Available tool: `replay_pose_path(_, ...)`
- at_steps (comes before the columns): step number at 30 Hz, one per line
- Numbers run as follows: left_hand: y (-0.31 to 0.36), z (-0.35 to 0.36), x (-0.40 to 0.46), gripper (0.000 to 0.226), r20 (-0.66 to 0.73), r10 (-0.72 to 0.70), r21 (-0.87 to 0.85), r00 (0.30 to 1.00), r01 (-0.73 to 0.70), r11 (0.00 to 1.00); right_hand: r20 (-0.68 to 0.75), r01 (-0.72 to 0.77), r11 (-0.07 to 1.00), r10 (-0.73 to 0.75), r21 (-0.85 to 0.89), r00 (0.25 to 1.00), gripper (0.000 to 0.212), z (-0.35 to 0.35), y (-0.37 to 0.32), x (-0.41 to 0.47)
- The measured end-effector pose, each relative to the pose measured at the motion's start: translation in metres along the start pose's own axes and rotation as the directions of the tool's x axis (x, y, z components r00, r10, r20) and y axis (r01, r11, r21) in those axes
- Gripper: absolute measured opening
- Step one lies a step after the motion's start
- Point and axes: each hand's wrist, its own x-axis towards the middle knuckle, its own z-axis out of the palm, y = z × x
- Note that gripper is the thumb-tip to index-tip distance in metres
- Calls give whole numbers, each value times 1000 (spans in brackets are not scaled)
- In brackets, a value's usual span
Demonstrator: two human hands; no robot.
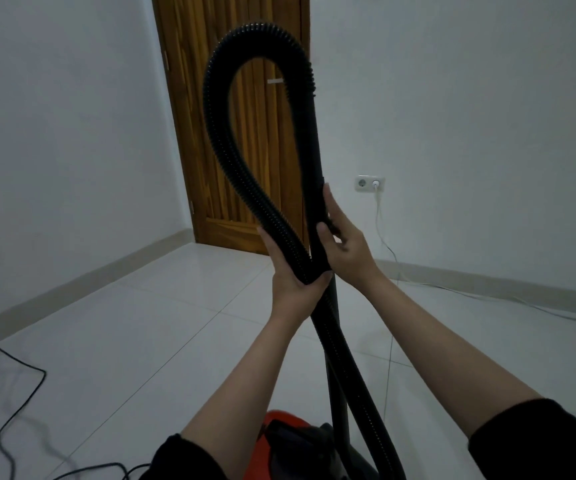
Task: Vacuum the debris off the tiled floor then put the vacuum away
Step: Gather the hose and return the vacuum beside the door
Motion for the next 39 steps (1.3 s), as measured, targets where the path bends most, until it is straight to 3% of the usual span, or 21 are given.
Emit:
replay_pose_path(5, -3, -8, 1, 132, -31, -5, 50, 999, 7, 999, 123, -237, 969, 227, 70, 966, 44, -20, 25, -50)
replay_pose_path(12, -2, -6, 6, 133, 1, 23, 87, 1000, -24, 996, 219, -369, 918, 335, 141, 916, 49, -28, 24, -70)
replay_pose_path(20, -3, -2, 8, 132, 37, 25, 46, 999, -27, 999, 337, -404, 914, 366, 49, 868, 118, -16, 29, -98)
replay_pose_path(25, -4, 1, 9, 132, 51, 37, 46, 998, -39, 998, 328, -402, 915, 375, 17, 867, 135, -6, 28, -107)
replay_pose_path(33, -12, -6, 14, 135, 95, 39, 41, 995, -43, 998, 165, -372, 926, 358, 60, 919, 120, 7, 34, -114)
replay_pose_path(39, -20, -13, 8, 112, 102, 36, 20, 994, -38, 999, 103, -366, 930, 363, 16, 926, 118, 8, 46, -114)
